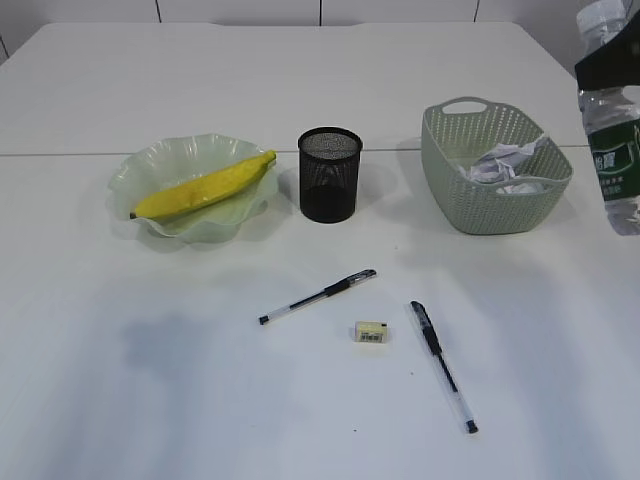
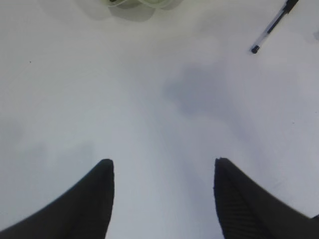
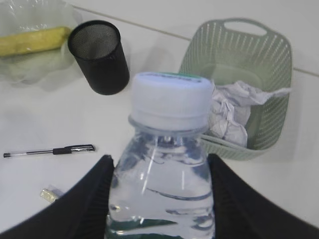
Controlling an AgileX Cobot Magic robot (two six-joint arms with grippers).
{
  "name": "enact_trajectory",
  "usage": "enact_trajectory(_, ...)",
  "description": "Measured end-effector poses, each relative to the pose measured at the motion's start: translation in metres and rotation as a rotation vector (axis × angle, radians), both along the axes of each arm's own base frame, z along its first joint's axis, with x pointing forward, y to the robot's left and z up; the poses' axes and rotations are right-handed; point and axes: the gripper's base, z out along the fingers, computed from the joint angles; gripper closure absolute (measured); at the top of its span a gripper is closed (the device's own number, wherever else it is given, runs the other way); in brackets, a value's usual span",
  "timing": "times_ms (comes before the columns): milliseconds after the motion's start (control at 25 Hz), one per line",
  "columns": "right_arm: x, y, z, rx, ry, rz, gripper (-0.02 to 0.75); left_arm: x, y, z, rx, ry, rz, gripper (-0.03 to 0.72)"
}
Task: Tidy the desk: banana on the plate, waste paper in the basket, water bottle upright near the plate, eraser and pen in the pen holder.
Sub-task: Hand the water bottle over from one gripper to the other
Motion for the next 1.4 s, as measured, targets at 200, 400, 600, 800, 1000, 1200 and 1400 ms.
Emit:
enact_trajectory(200,-0.007,0.007,0.014,0.004,-0.097,0.089,0.352,0.004,-0.001,0.004,-0.016,-0.060,0.002,0.234)
enact_trajectory(400,-0.011,0.015,0.022,0.041,-0.165,0.180,0.352,0.006,-0.001,0.013,-0.045,-0.165,0.004,0.234)
enact_trajectory(600,-0.014,0.024,0.028,0.082,-0.216,0.284,0.352,0.006,-0.005,0.017,-0.121,-0.192,0.017,0.234)
enact_trajectory(800,-0.017,0.028,0.030,0.114,-0.230,0.333,0.353,0.006,-0.011,0.019,-0.234,-0.175,0.038,0.234)
enact_trajectory(1000,-0.020,0.032,0.032,0.140,-0.241,0.381,0.353,0.006,-0.016,0.022,-0.314,-0.177,0.047,0.234)
enact_trajectory(1200,-0.022,0.038,0.035,0.183,-0.261,0.433,0.353,0.006,-0.023,0.027,-0.377,-0.213,-0.017,0.234)
enact_trajectory(1400,-0.024,0.046,0.037,0.193,-0.275,0.471,0.353,0.005,-0.030,0.032,-0.421,-0.258,-0.113,0.234)
